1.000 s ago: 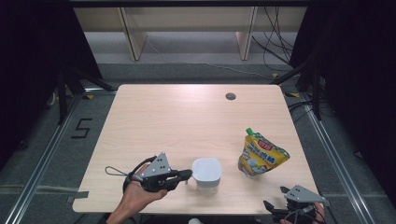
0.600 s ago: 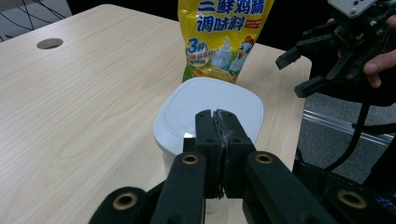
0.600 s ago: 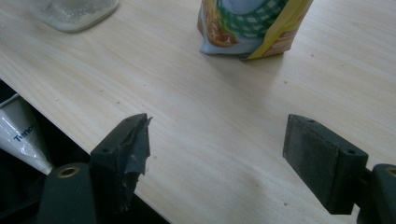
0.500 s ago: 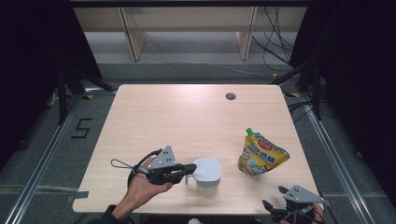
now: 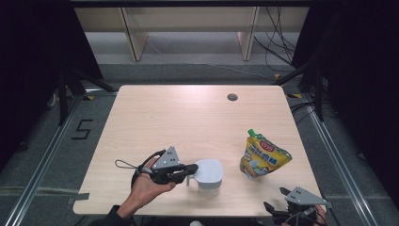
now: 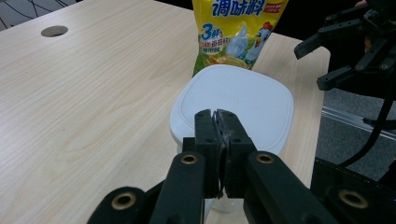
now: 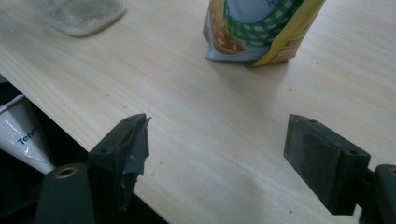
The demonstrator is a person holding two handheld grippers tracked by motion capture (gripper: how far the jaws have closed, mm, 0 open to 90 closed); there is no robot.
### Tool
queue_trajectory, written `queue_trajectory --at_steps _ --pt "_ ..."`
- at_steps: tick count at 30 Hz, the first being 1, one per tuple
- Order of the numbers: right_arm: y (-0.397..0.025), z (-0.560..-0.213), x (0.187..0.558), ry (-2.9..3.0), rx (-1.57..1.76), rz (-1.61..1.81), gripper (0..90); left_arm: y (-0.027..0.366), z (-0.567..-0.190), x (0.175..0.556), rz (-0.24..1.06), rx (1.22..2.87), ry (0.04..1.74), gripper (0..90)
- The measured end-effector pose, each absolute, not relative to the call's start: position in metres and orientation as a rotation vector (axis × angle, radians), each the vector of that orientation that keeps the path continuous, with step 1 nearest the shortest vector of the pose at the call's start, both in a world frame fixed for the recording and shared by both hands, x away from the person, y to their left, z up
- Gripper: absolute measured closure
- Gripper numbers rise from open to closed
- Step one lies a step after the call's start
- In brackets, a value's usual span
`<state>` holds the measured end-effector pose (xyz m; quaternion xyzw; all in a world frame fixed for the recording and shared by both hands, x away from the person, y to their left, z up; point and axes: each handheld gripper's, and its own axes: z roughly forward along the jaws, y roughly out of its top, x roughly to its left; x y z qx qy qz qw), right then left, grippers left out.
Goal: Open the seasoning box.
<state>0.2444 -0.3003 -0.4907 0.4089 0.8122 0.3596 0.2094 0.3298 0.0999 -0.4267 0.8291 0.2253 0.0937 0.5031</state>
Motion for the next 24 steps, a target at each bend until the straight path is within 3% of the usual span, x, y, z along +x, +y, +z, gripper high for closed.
queue_trajectory --at_steps 24 --pt "-0.2969 -0.4901 0.2433 2.277 1.128 1.018 30.7 0.1041 -0.4305 0.3274 0.226 1.974 0.543 86.9"
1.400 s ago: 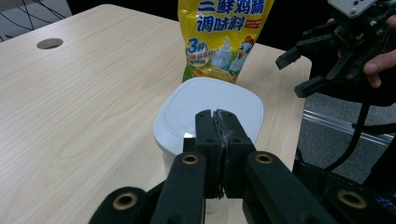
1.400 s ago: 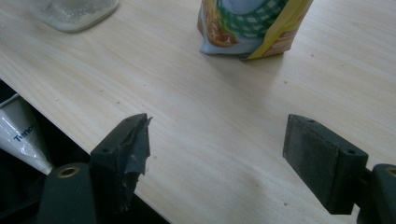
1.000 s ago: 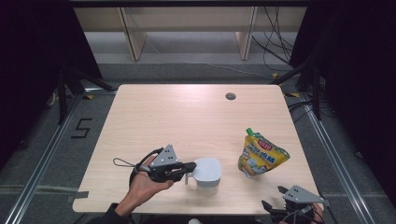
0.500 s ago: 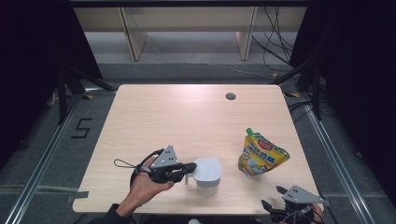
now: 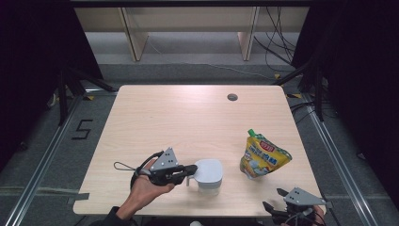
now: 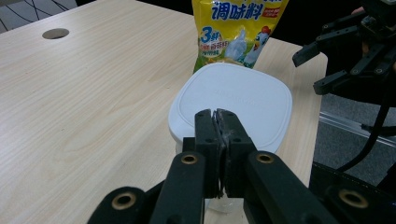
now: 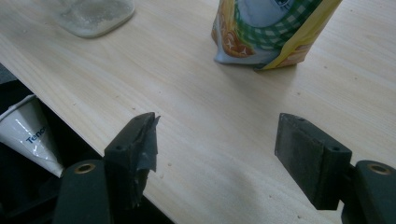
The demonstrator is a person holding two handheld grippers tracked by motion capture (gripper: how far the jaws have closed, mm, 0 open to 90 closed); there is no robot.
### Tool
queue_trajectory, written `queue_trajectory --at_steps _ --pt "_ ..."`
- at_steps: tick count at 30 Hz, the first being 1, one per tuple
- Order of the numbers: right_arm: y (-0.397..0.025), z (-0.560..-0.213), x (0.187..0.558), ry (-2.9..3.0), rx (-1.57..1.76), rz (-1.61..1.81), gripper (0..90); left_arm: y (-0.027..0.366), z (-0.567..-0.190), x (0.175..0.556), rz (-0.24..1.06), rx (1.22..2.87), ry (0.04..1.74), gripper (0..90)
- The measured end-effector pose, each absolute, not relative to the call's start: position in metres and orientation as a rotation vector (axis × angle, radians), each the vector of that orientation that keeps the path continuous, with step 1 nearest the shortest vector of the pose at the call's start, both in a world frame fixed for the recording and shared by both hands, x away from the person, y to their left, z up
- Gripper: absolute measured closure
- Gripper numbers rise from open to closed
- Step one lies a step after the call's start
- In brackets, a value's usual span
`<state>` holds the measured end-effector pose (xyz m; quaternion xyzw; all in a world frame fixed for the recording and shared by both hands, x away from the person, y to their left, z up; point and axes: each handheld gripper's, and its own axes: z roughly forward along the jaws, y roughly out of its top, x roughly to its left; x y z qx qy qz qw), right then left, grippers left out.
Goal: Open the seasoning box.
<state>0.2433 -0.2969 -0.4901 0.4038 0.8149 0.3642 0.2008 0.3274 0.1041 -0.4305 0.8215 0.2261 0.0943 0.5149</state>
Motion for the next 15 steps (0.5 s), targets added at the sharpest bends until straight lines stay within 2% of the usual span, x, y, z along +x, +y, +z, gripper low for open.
queue_trajectory --at_steps 7,15 --pt "-0.2958 -0.4896 0.2428 2.283 1.136 1.024 30.8 0.1074 -0.4331 0.3288 0.178 1.945 0.573 86.9" --pt "-0.2953 -0.4896 0.2432 2.291 1.118 1.020 31.3 0.1073 -0.4332 0.3278 0.188 1.944 0.571 86.9"
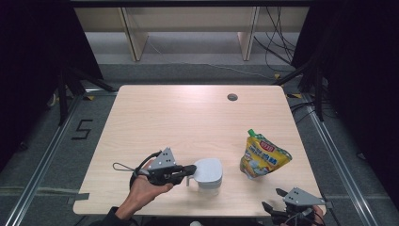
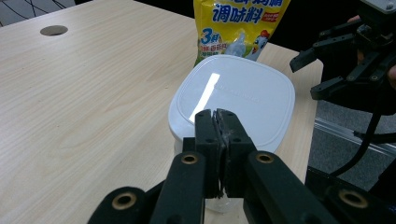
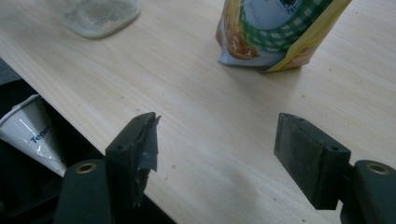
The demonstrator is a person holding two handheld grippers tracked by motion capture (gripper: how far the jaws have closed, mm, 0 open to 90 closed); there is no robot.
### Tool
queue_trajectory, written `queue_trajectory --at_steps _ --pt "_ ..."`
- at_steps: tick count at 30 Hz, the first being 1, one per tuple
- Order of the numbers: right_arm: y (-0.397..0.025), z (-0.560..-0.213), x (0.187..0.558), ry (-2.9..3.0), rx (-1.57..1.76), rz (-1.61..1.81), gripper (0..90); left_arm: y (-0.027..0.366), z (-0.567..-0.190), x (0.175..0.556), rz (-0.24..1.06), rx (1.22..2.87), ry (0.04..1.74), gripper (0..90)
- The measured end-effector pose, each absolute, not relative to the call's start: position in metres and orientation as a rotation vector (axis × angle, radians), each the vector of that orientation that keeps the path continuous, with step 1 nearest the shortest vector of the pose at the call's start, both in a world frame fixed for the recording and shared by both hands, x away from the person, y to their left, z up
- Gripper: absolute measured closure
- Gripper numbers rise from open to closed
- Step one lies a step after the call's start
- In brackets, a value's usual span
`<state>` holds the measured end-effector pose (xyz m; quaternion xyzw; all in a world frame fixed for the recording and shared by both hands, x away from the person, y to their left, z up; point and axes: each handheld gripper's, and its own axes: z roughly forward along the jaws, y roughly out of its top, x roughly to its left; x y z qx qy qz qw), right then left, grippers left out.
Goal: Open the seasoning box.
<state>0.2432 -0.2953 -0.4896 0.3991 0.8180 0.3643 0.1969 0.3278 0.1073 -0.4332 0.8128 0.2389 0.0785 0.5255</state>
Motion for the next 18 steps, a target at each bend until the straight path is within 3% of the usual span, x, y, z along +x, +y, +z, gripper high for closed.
queue_trajectory --at_steps 8,18 --pt "-0.2951 -0.4893 0.2433 2.288 1.108 1.041 32.7 0.1087 -0.4330 0.3268 0.213 1.955 0.566 86.9" --pt "-0.2904 -0.4828 0.2430 2.247 1.037 1.165 50.7 0.1106 -0.4342 0.3271 0.221 1.958 0.567 86.9"
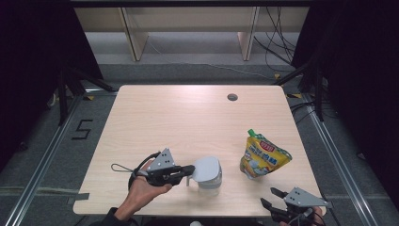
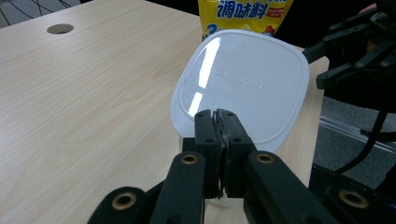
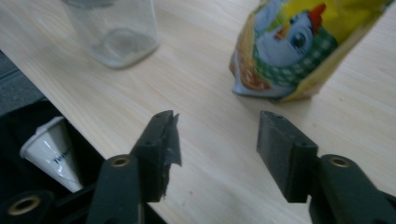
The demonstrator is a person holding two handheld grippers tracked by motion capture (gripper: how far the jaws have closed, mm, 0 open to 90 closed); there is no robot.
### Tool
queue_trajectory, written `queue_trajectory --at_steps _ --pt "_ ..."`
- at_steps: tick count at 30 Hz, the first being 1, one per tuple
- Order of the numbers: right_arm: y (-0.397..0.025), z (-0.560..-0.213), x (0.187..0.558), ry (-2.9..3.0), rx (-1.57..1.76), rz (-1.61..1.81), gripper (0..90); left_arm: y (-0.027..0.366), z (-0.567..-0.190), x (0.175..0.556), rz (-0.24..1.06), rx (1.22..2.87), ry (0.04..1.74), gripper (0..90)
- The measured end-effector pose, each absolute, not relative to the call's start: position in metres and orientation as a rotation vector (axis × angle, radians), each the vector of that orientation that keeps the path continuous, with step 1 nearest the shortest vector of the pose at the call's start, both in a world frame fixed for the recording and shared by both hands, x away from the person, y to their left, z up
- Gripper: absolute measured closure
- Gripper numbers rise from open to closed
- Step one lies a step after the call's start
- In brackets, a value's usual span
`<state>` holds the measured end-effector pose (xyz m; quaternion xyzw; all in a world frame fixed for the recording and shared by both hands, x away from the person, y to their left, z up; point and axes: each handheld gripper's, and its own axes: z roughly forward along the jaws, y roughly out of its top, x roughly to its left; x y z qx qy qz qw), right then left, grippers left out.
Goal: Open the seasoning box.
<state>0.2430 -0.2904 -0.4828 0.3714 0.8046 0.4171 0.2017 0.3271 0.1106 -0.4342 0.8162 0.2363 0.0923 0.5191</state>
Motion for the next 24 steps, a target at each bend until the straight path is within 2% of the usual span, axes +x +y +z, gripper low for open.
queue_trajectory --at_steps 4,6,7,9,15,24 --pt "-0.277 -0.475 0.243 2.243 0.981 1.225 68.9 0.111 -0.434 0.327 0.221 1.963 0.570 86.7" --pt "-0.273 -0.473 0.244 2.250 0.970 1.238 71.0 0.111 -0.434 0.327 0.218 1.960 0.567 86.7" --pt "-0.266 -0.469 0.247 2.241 0.921 1.265 76.7 0.111 -0.434 0.327 0.221 1.964 0.570 86.8" --pt "-0.258 -0.467 0.251 2.242 0.880 1.278 81.2 0.111 -0.434 0.327 0.223 1.965 0.569 86.7" --pt "-0.237 -0.462 0.265 2.254 0.815 1.381 88.4 0.111 -0.434 0.327 0.224 1.964 0.568 86.7" --pt "-0.213 -0.455 0.281 2.278 0.768 1.424 89.7 0.111 -0.435 0.326 0.223 1.956 0.573 86.8"
